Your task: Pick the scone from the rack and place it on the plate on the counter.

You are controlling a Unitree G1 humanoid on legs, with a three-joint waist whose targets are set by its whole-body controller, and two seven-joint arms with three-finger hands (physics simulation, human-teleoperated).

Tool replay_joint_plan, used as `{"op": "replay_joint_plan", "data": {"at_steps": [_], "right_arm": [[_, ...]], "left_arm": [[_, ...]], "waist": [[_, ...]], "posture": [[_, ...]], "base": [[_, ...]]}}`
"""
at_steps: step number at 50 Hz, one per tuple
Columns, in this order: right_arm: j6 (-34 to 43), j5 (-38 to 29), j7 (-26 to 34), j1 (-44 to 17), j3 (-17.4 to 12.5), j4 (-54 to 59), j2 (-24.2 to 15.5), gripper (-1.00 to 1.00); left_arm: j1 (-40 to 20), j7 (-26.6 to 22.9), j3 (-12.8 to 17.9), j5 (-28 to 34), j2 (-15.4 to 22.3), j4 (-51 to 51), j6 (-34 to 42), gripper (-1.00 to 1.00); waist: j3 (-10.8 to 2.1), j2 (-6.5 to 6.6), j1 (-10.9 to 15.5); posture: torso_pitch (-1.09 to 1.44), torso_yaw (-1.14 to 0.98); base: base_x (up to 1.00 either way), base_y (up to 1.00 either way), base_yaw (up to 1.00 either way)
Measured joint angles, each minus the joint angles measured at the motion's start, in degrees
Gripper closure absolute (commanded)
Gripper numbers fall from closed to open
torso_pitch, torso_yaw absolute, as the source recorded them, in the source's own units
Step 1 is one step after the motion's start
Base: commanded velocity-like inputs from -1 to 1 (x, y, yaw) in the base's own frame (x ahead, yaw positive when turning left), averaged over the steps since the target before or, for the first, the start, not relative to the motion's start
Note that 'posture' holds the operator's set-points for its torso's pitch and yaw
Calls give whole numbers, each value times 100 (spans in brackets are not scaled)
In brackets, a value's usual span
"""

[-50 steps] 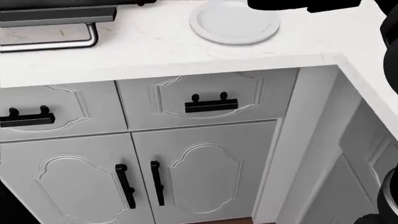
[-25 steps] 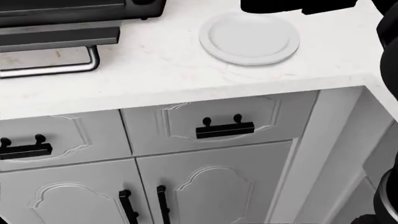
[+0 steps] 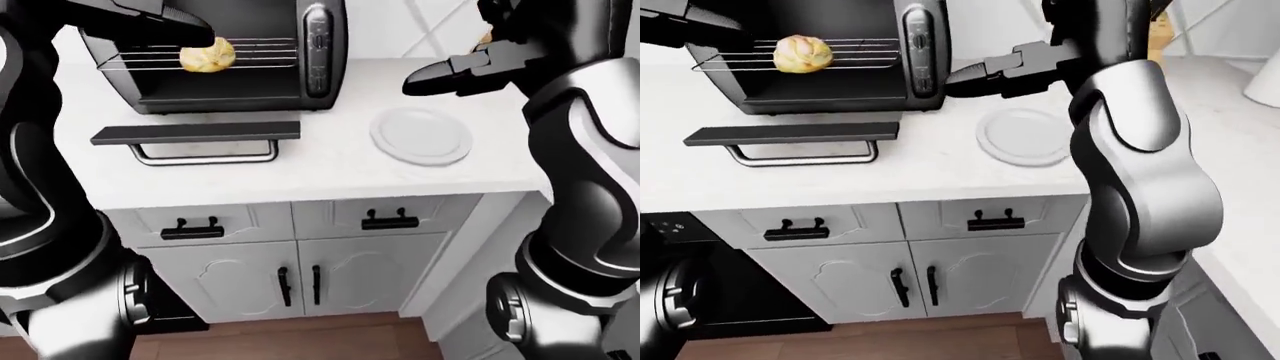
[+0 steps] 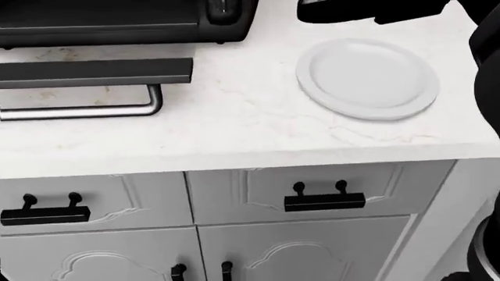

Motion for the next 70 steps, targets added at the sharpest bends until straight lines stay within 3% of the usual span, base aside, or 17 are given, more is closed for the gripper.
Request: {"op": "replay_joint_plan", "data": {"at_steps": [3, 8, 9, 14, 17, 20, 22, 28, 42, 55, 70], "right_arm": [[21, -74, -48, 155, -62, 78, -19, -100], [26, -130, -56, 98, -59, 35, -38, -100], [14, -127, -49, 91, -48, 3, -22, -100], [42, -76, 40, 147, 122, 48, 33, -100], [19, -90, 25, 51, 4, 16, 19, -100], [-86, -110, -55, -36, -92, -21, -31, -100], [-98, -122, -87, 56, -90, 2, -32, -100], [13, -119, -86, 105, -1, 183, -4, -100], [-78, -129, -64, 84, 24, 91, 56, -100], [-115, -146, -71, 118, 31, 131, 76, -100], [-160, -156, -69, 166, 19, 134, 57, -100]], "left_arm": [[78, -63, -172, -66, -68, 8, 17, -100], [28, -84, -141, -81, -58, 36, 22, -100], [13, -75, -115, -66, -35, 32, 11, -100], [57, -46, -20, 25, 16, 88, 77, -100], [-29, -62, -45, 28, 28, 16, 53, -100], [-80, -71, -28, 22, 28, -74, -6, -100], [14, -80, -78, 14, -25, -39, 29, -100], [50, -124, -165, -27, -65, 50, 118, -100], [81, -119, 10, -49, 87, -187, 225, -100], [-147, -347, -171, 37, 170, 314, 105, -100], [-233, -1021, -421, 525, 71, 1178, -195, -100]], "waist": [[6, 116, -78], [50, 652, -82], [26, 707, -67], [-18, 582, -7], [12, 416, -5], [74, 161, 66], [151, 245, 56], [138, 354, -15], [91, 315, -32], [106, 300, 13], [80, 317, 25]], "posture": [[0, 0], [0, 0], [0, 0], [0, 0], [0, 0], [0, 0], [0, 0], [0, 0], [0, 0], [0, 0], [0, 0]], "base": [[11, 3, 0], [12, 0, 0], [12, 1, 0], [11, 3, 0], [3, 0, 0], [0, 0, 0], [0, 0, 0], [0, 0, 0], [0, 0, 0], [0, 0, 0], [0, 0, 0]]}}
